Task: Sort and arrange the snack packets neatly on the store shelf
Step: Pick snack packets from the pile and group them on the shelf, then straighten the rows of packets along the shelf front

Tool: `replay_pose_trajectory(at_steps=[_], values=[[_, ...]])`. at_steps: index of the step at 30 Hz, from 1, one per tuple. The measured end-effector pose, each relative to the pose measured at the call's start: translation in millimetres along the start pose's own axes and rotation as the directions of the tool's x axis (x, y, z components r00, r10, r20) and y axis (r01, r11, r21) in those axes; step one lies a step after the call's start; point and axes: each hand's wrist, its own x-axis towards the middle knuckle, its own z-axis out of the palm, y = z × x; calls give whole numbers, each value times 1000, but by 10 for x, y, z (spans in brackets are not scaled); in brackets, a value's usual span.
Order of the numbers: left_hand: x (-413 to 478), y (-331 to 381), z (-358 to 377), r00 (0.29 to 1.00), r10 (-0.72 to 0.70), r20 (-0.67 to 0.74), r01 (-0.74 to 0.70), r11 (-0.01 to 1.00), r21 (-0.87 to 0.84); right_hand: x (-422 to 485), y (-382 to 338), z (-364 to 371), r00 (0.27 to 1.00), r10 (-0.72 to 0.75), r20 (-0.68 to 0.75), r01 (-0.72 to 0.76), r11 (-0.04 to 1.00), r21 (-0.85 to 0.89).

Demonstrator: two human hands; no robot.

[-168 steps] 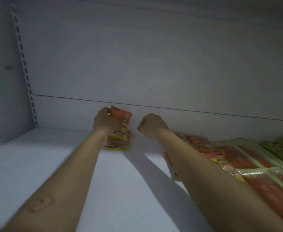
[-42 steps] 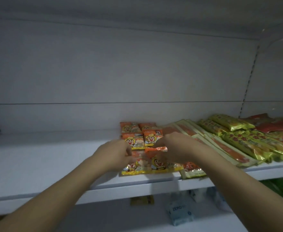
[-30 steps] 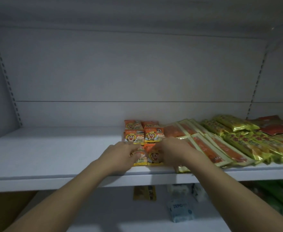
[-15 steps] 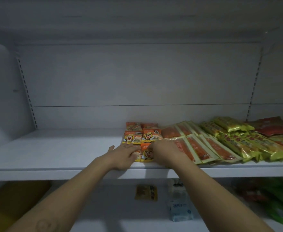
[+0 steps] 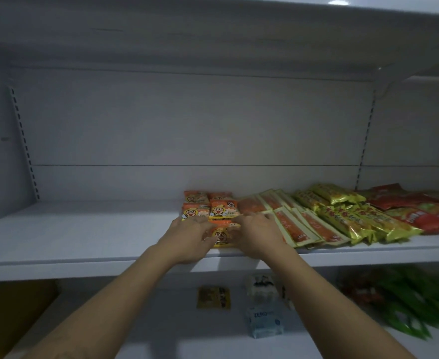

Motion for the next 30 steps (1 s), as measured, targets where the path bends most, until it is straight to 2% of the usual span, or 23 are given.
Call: replay_pose_trajectory(at_steps=[4,11,17,22,30], values=[[12,37,15,999,46,-6,-46,999,11,-31,145,-54,997,60,47,-57,996,-69],[91,57,44,993,115,-6,-115,993,10,-92,264,-52,980,151,126,-141,987,-79],[155,-28,-52,988,127,-83,-131,990,-56,-85,283,-139,982,184,34,-182,982,-43],[151,-59,-29,977,155,-148,-171,981,-98,-110,267,-124,978,207,36,-205,977,-49],[85,32,-98,979,147,-144,-161,983,-92,-149,202,-159,980,192,55,-193,981,-4]])
